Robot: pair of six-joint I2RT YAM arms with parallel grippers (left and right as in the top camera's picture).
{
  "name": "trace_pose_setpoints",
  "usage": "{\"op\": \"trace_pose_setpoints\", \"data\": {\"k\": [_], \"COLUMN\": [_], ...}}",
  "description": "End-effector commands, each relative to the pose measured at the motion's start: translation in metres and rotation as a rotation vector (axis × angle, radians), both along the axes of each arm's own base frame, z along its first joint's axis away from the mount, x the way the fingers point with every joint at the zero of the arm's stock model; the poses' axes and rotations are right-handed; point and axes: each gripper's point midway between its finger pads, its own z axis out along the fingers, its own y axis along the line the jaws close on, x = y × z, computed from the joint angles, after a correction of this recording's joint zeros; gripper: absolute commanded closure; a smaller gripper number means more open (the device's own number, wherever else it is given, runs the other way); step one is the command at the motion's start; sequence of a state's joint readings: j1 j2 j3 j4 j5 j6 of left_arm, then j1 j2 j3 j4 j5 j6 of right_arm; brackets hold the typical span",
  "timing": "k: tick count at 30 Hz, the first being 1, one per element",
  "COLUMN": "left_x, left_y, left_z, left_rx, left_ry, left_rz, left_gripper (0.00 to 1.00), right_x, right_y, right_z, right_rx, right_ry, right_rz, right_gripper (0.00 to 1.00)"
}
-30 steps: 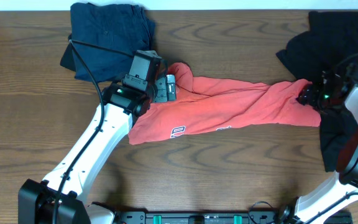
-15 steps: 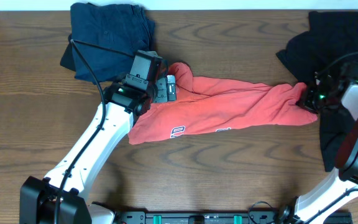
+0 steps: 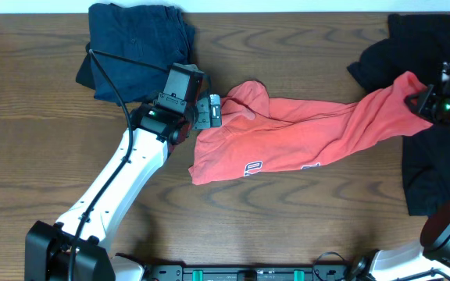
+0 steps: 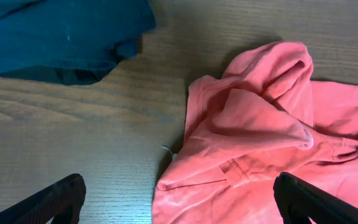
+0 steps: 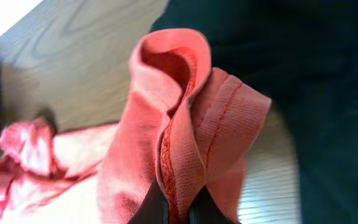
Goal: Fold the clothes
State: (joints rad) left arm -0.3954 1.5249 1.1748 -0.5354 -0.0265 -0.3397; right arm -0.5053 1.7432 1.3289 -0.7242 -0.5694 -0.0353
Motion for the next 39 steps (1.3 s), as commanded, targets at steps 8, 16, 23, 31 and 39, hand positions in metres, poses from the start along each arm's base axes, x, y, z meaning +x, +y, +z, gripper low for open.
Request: {"op": "trace_pose_setpoints", "data": {"k": [8,16,23,31,39], "left_x": [0.004,0.004,0.004,0.002,0.000], "left_y": [0.000,-0.001,0.000,0.000,0.001], "left_z": [0.003,0.003,0.003,0.001,-0.002], "left_rx": [0.004,0.003,0.004,0.007,0.013], "left_ry": [-0.010,-0.012,-0.010,-0.002,0.014], "left_rz": [0.002,0.002,0.002,0.002,0.002], "left_gripper": [0.02,0.02,0.02,0.02,0.02], "right_x": [0.000,-0.010,-0.010,-0.027,-0.037], "right_y": [0.112,0.174,0.224,0.288,0.285], "right_z": [-0.010,-0.029,-0.048,-0.033,-0.022], "right_rx": [-0.025,-0.136,-0.123,0.041,0.066], "right_ry": [0.071,0.138,0.164,0.120,0.150], "right_rz": [0.309,0.467,0.539,0.693,0.671], "right_gripper": [0.99,0.97,0.70,0.46,0.68]}}
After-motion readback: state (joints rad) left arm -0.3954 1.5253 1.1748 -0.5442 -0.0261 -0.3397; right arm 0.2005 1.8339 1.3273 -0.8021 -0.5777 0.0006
